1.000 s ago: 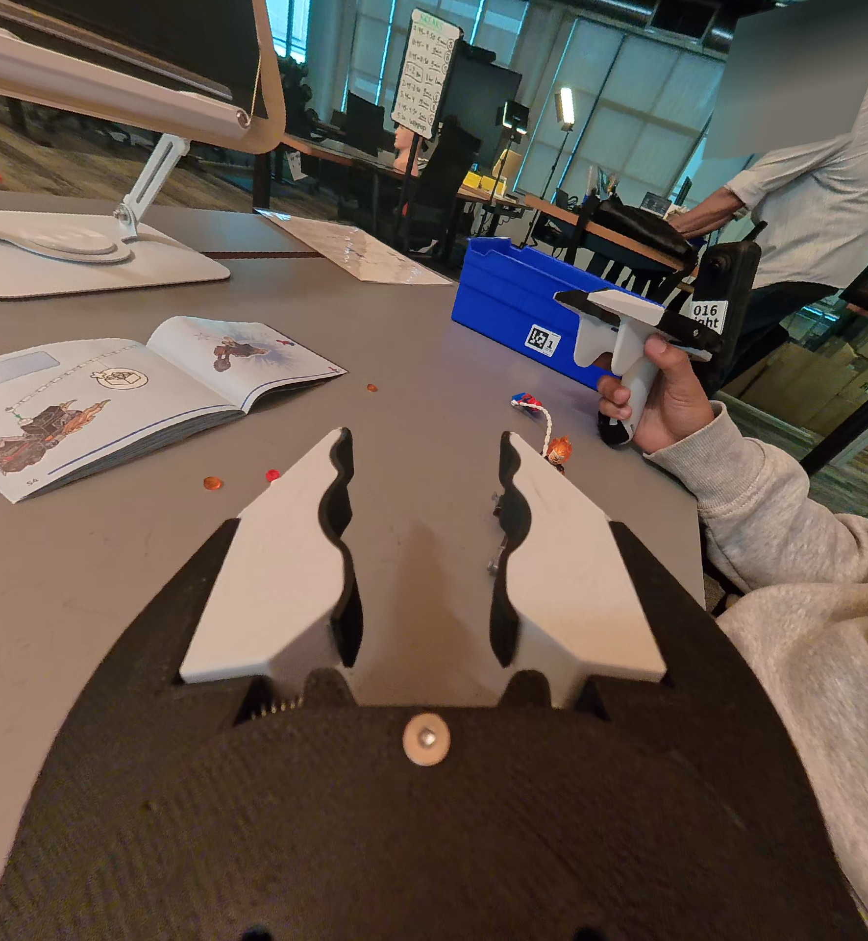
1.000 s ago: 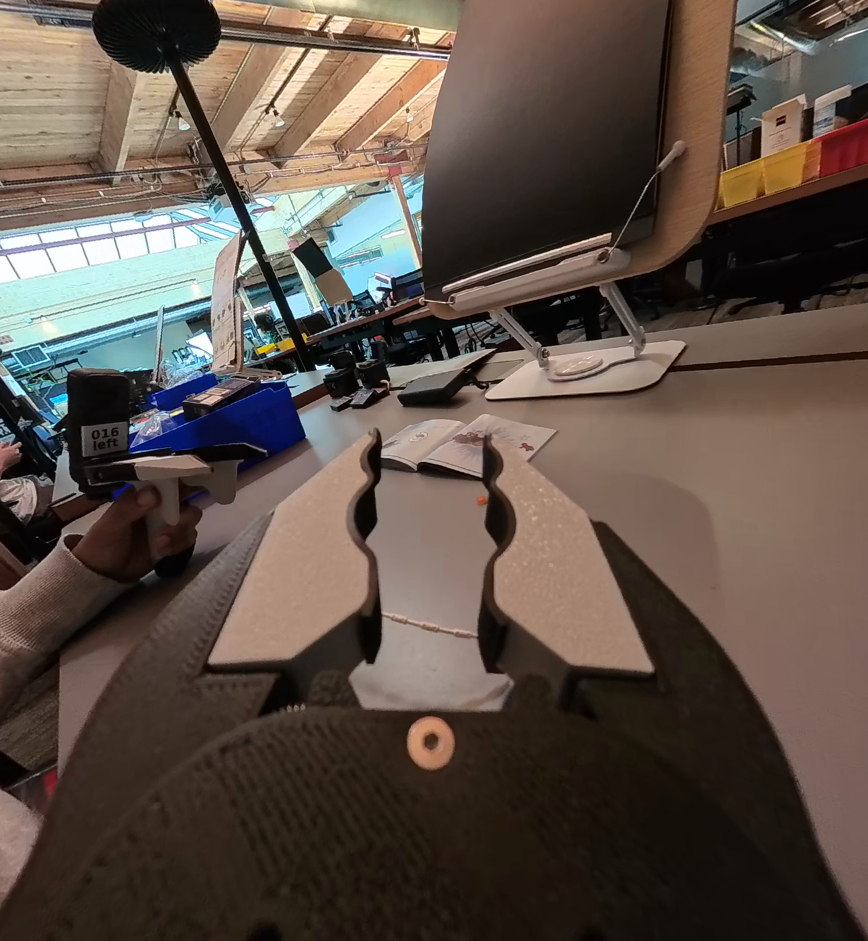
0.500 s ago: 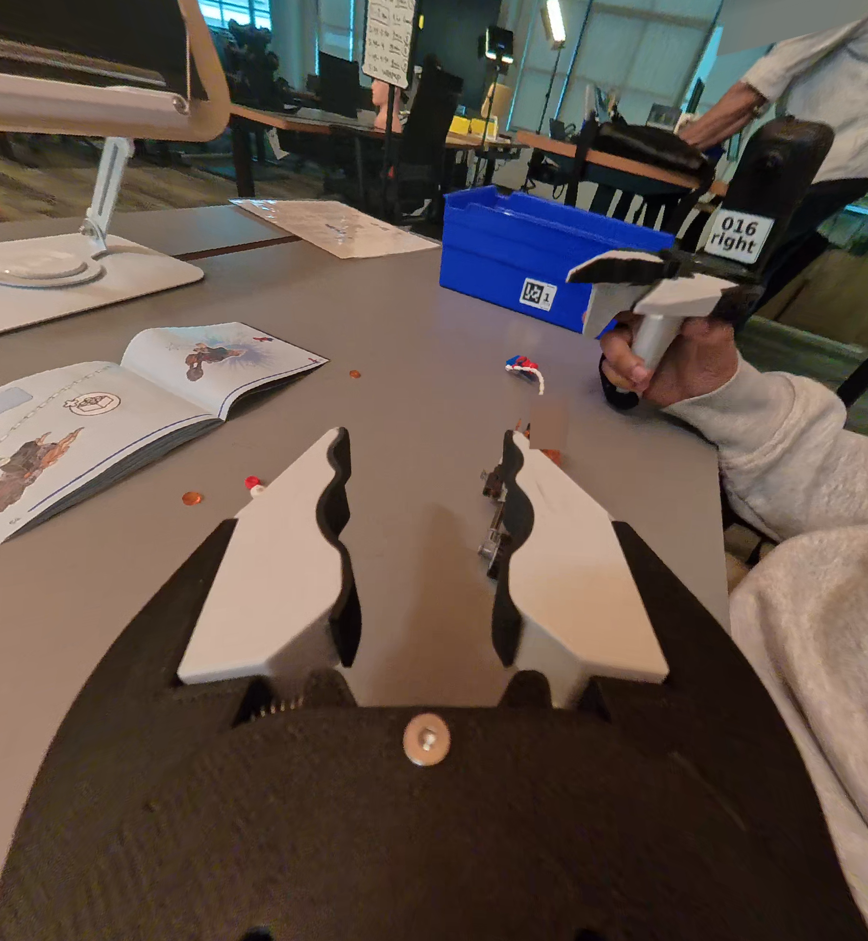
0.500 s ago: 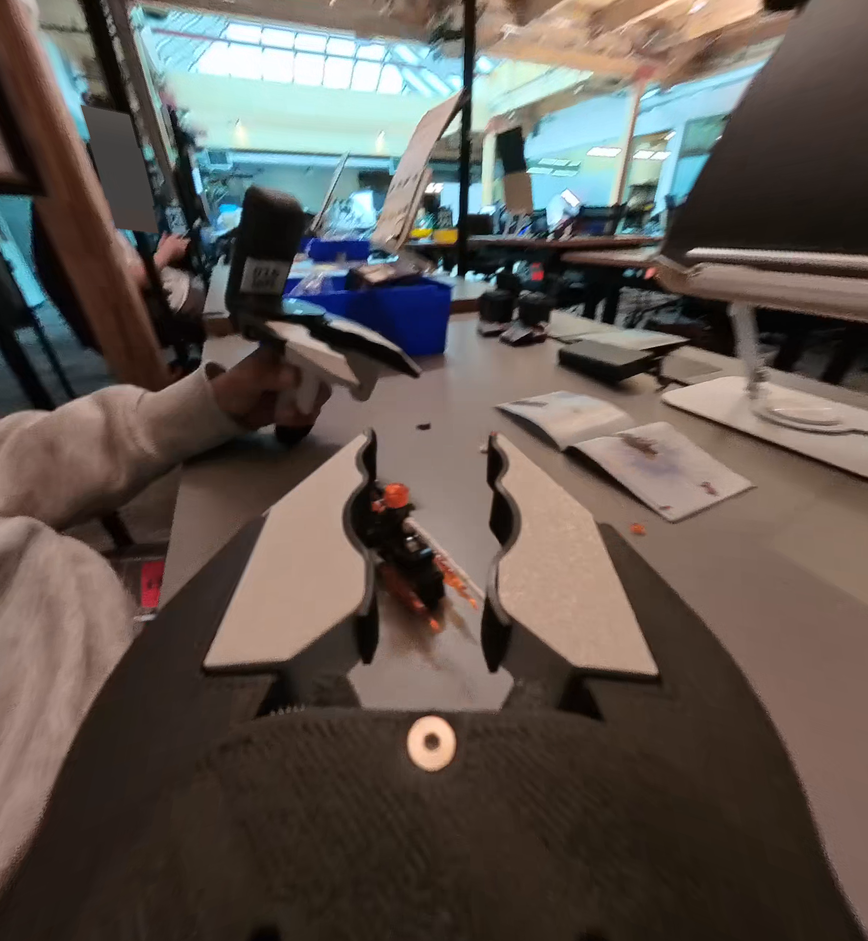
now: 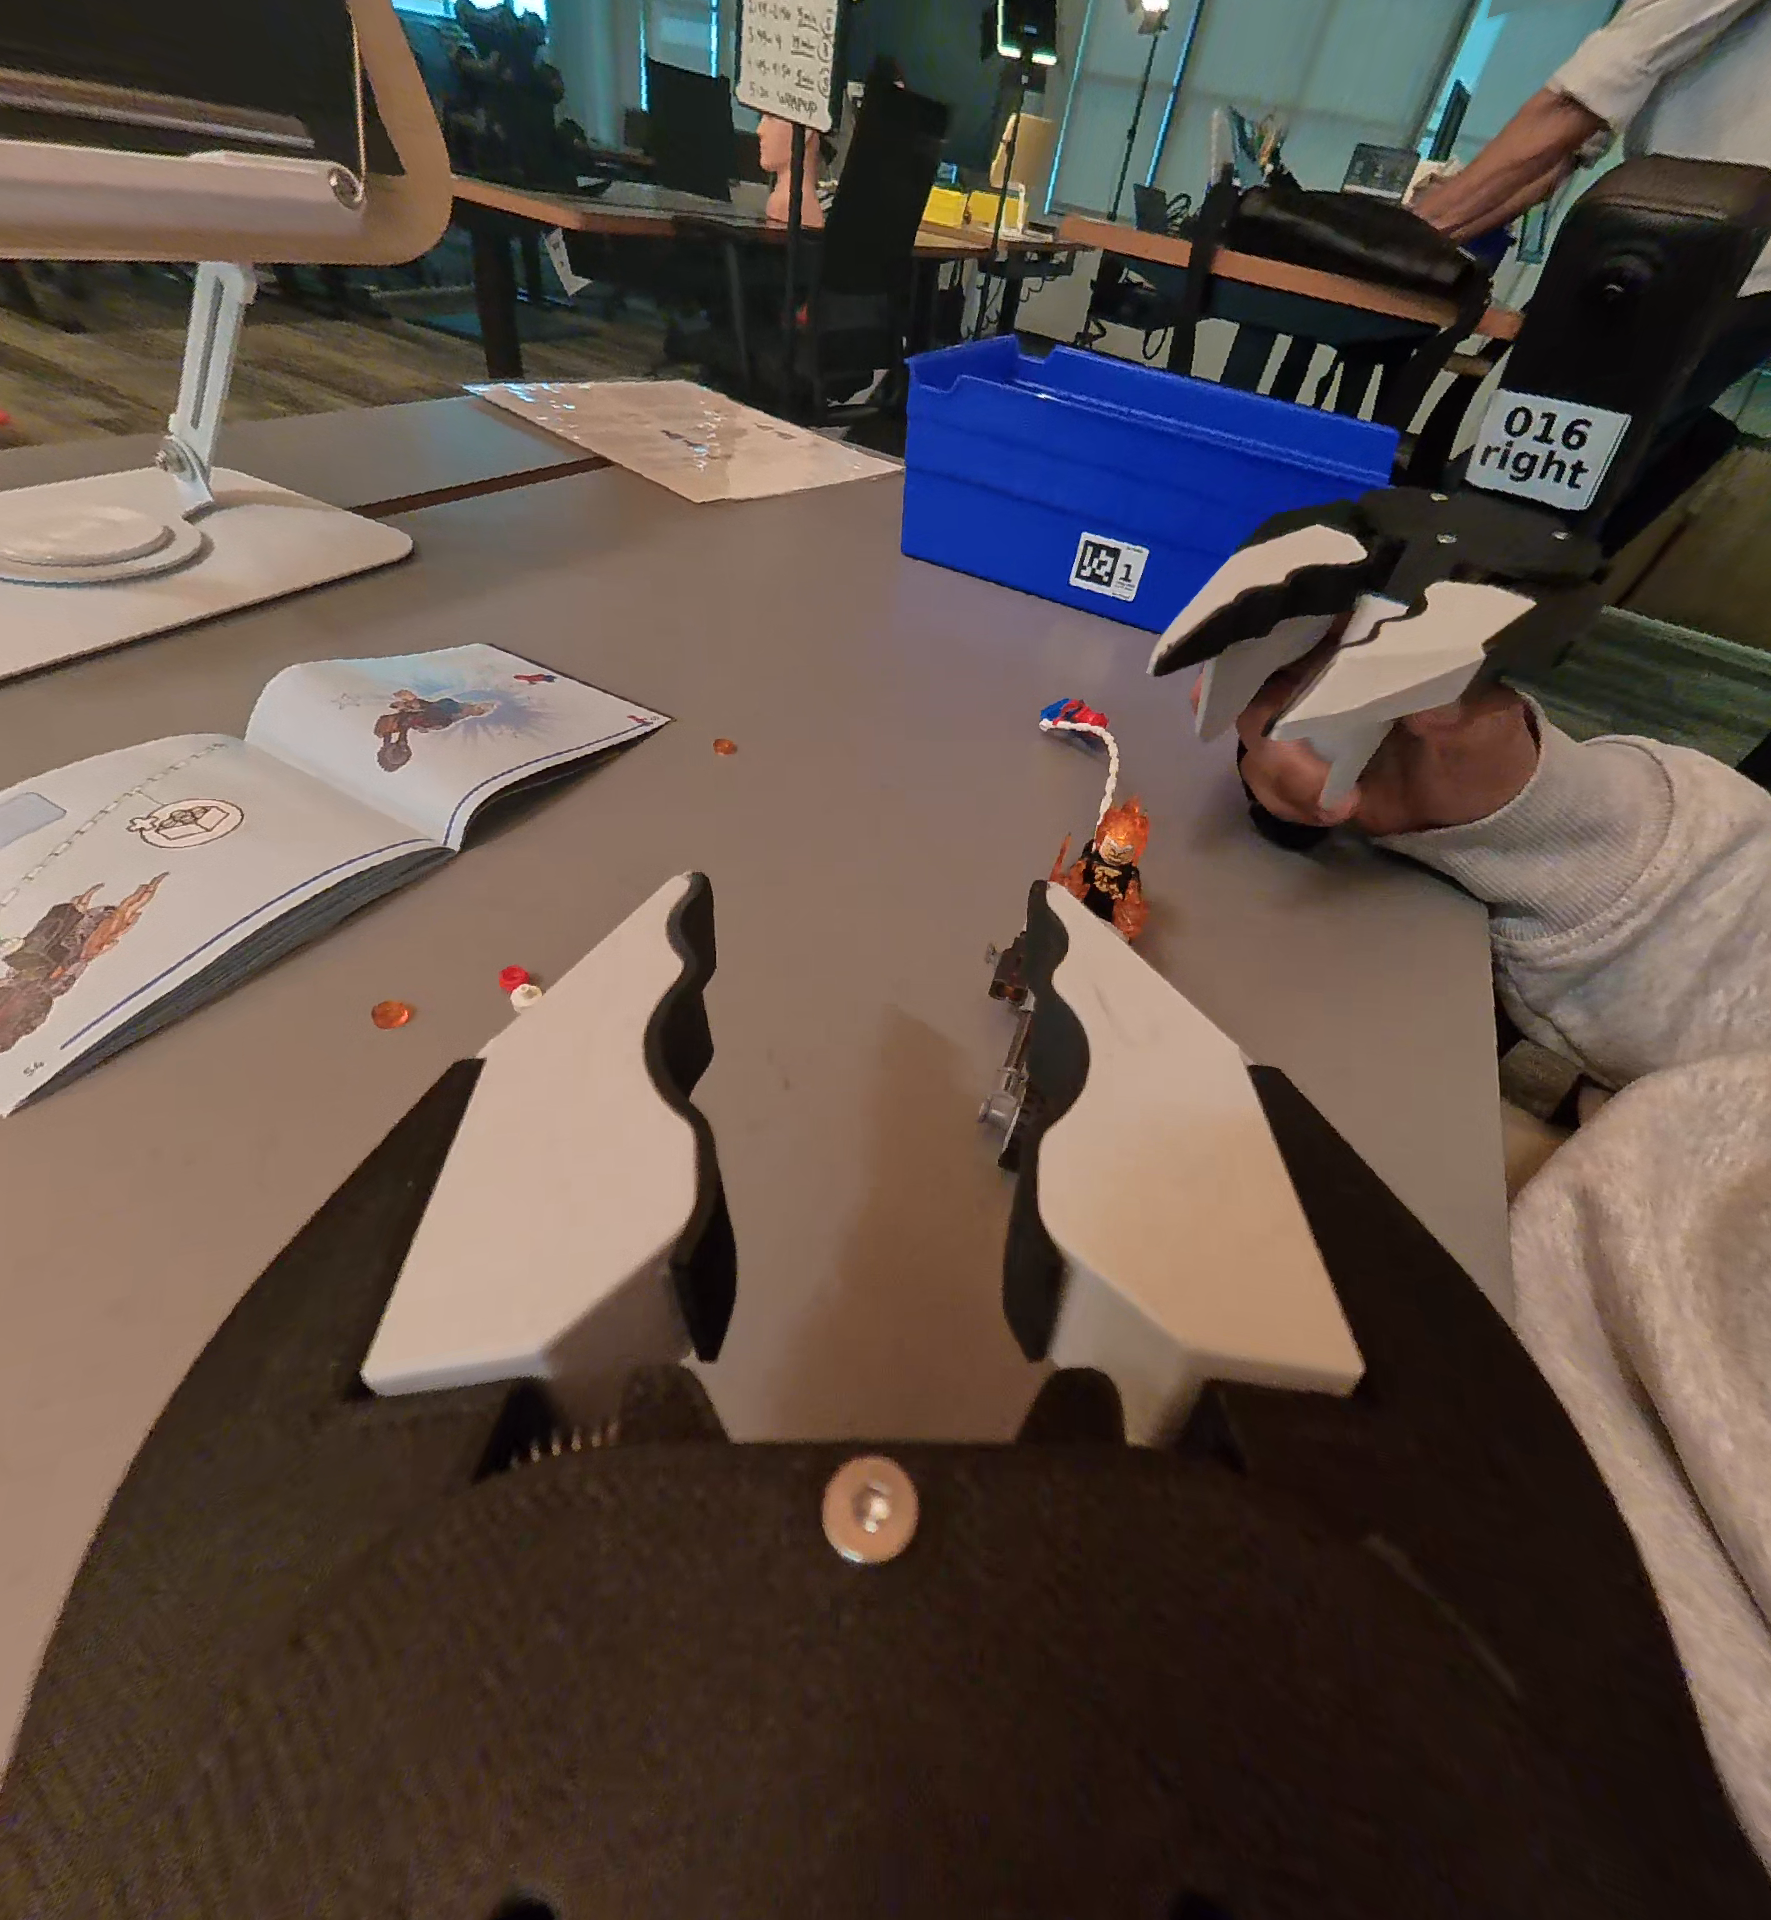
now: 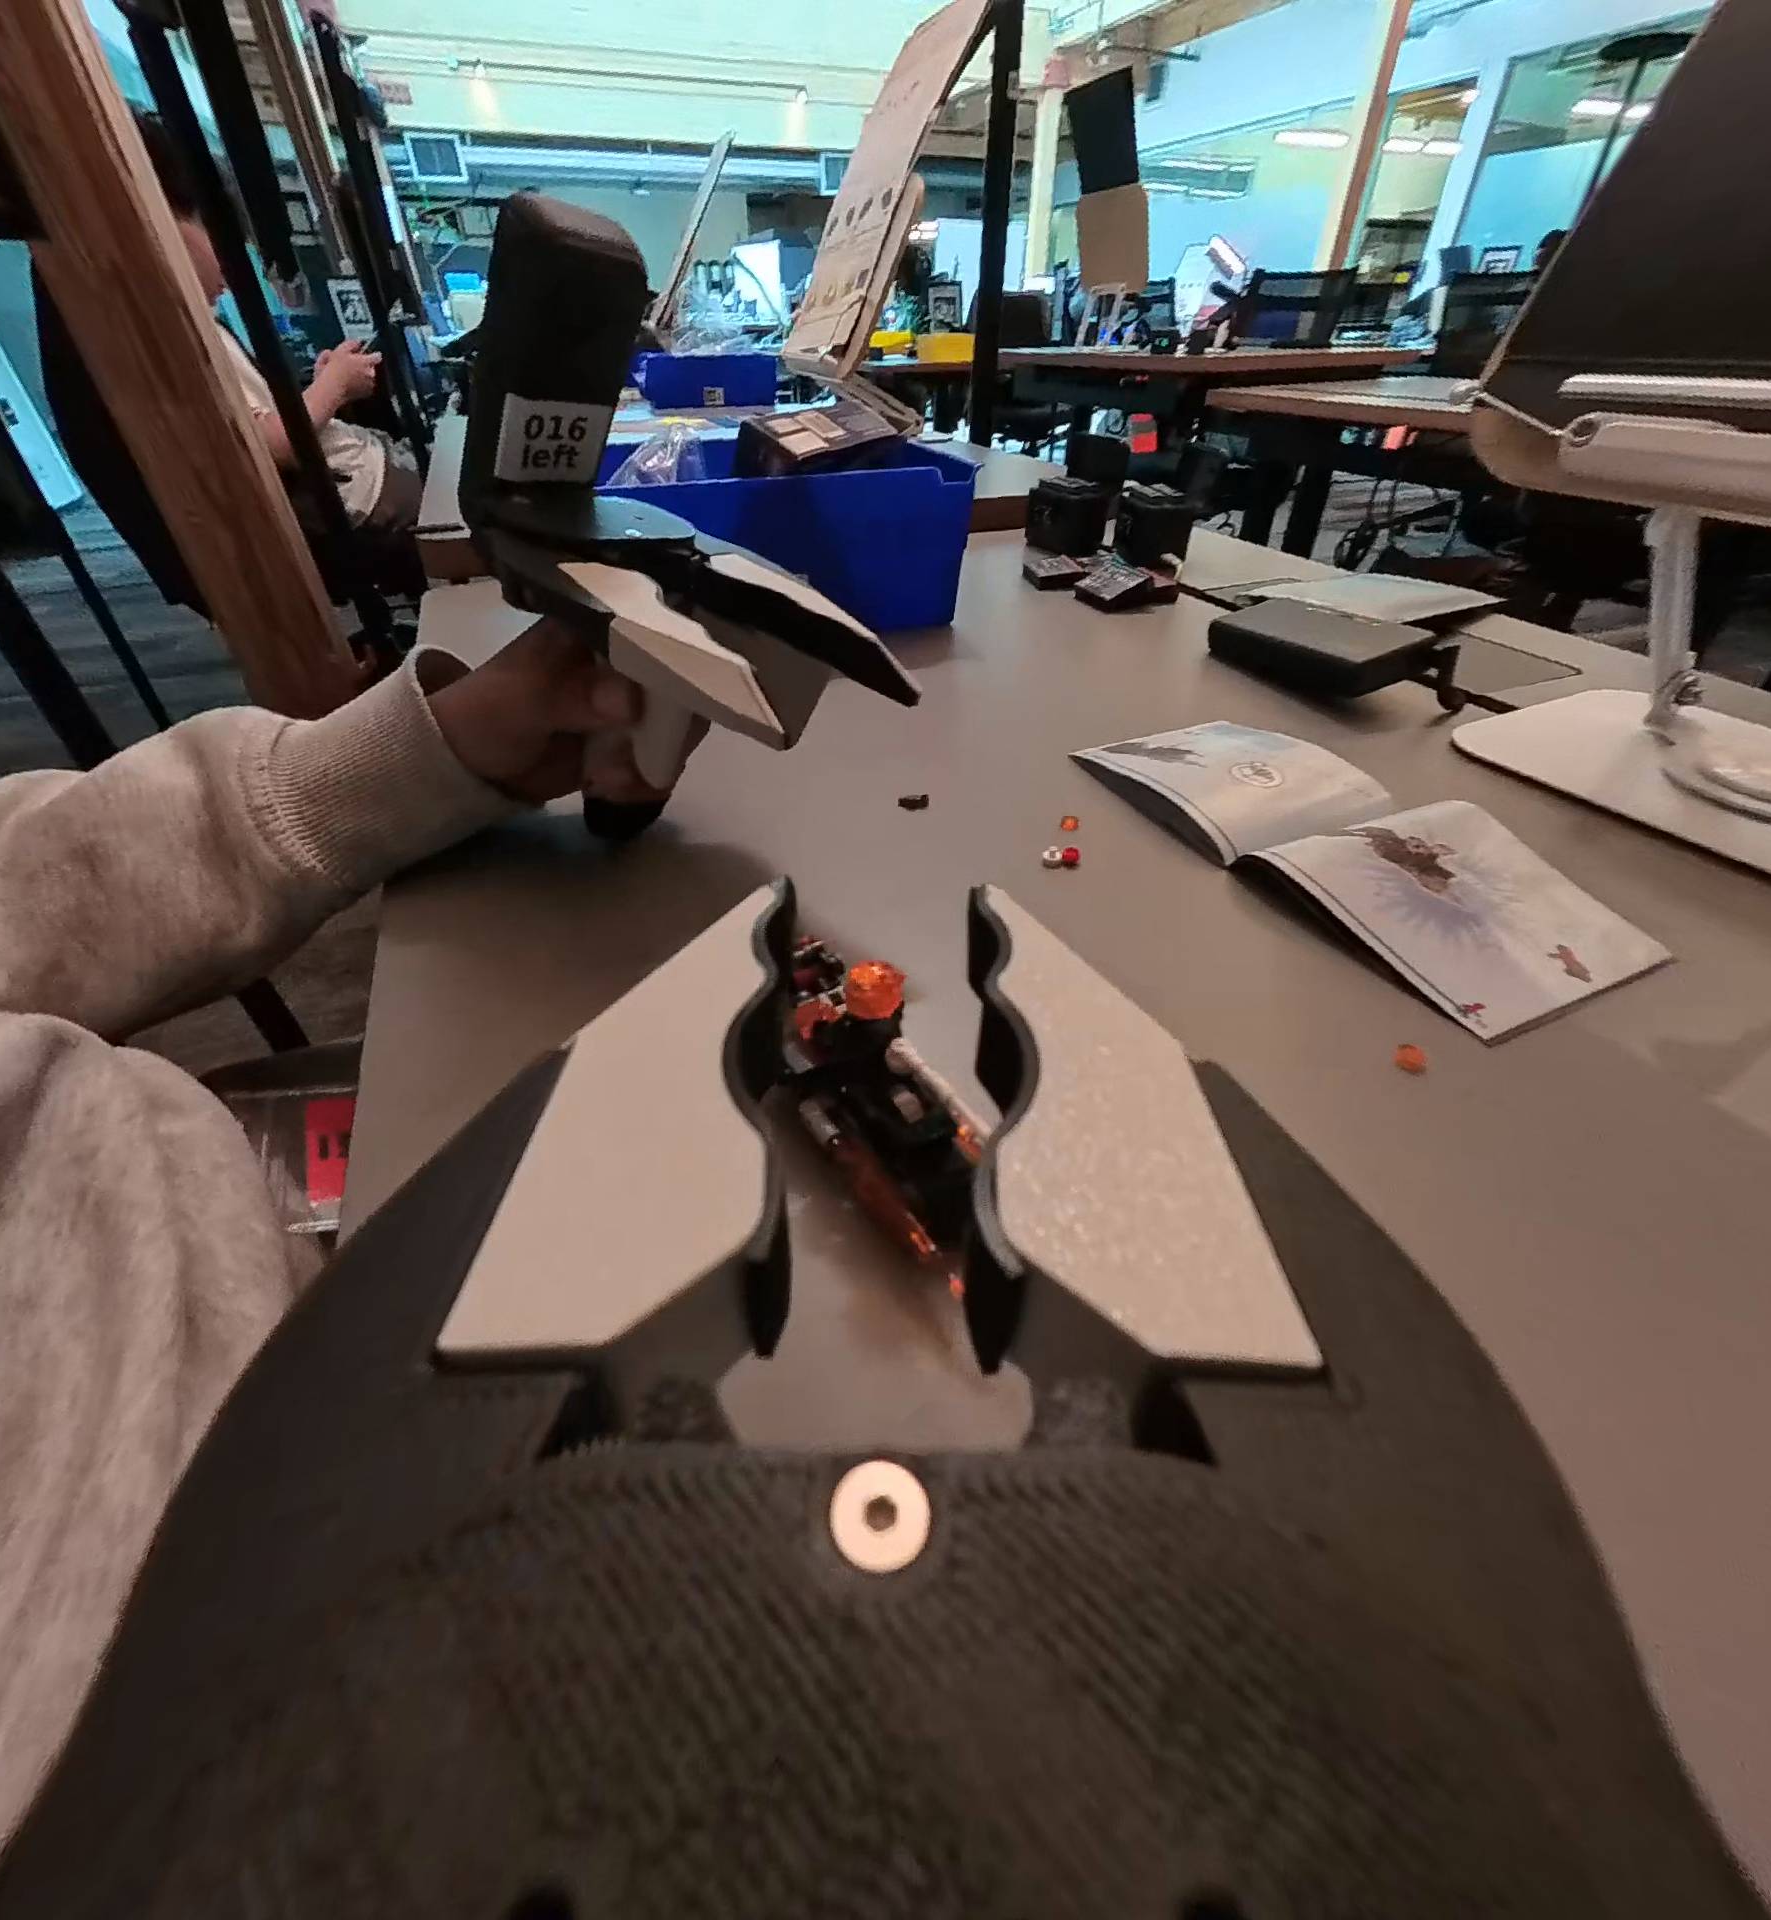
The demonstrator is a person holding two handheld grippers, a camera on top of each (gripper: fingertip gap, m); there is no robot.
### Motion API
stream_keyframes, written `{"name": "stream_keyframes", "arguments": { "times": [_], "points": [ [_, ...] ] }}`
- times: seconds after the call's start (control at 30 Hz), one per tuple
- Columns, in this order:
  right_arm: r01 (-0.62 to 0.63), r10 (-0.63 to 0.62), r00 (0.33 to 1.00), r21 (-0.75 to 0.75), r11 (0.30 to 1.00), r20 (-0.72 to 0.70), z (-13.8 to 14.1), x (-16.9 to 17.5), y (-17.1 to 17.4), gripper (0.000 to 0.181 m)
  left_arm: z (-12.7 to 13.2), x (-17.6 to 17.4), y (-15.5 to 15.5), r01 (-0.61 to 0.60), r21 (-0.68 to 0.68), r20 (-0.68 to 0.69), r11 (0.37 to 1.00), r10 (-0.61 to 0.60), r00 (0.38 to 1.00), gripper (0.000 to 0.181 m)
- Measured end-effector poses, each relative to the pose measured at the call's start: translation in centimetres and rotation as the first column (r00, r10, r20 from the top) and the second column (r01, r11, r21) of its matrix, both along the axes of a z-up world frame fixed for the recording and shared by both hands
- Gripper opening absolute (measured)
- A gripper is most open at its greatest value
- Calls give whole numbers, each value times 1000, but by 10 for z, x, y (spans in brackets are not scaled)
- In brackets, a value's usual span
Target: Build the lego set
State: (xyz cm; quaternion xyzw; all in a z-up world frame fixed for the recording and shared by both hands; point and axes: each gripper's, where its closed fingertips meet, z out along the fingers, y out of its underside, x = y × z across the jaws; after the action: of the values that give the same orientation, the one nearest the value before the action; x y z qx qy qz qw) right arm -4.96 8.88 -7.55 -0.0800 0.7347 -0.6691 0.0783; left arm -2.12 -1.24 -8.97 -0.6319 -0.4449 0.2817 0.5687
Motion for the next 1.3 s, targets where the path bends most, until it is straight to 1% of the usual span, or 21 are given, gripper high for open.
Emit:
{"name": "stream_keyframes", "arguments": {
  "times": [0.13, 0.27, 0.3, 0.33, 0.37, 0.4, 0.47, 0.73, 1.0, 1.17, 1.3],
  "points": [
    [40, -39, 999, -19, 999, 6, 3, -7, 2, 31, 0, 0, 0, -1, 4, 4, 1000, 1, 1000, 58],
    [52, -52, 999, -6, 999, 0, 1, -9, 0, 31, 0, 0, -1, -2, 5, 4, 1000, 2, 1000, 58],
    [88, -88, 996, 6, 996, 0, -1, -15, -1, 28, 0, 0, -1, -2, 8, 4, 1000, 2, 1000, 58],
    [156, -156, 988, 22, 987, 7, -3, -26, -2, 25, 0, -1, -1, -4, 11, 5, 1000, 4, 1000, 58],
    [224, -225, 974, 36, 974, 23, -4, -37, -3, 25, 0, -1, -2, -8, 16, 6, 1000, 8, 1000, 57],
    [265, -266, 963, 43, 963, 41, -5, -45, -2, 25, 0, -1, -4, -16, 21, 9, 1000, 16, 1000, 57],
    [292, -294, 952, 40, 956, 80, -3, -53, 1, 26, 0, -2, -5, -21, 31, 9, 999, 21, 1000, 57],
    [292, -279, 935, -29, 956, 217, 9, -64, 13, 27, 0, -2, -7, -28, 38, 10, 999, 28, 1000, 57],
    [265, -246, 939, -50, 963, 240, 12, -59, 15, 29, -1, -3, -9, -27, 77, 36, 997, 24, 999, 56],
    [245, -215, 933, -71, 967, 288, 15, -58, 18, 31, 0, -3, -13, -28, 124, 39, 992, 23, 999, 57],
    [232, -192, 924, -86, 969, 331, 17, -58, 20, 33, 1, -3, -13, -23, 135, 35, 991, 18, 999, 60]
  ]
}}
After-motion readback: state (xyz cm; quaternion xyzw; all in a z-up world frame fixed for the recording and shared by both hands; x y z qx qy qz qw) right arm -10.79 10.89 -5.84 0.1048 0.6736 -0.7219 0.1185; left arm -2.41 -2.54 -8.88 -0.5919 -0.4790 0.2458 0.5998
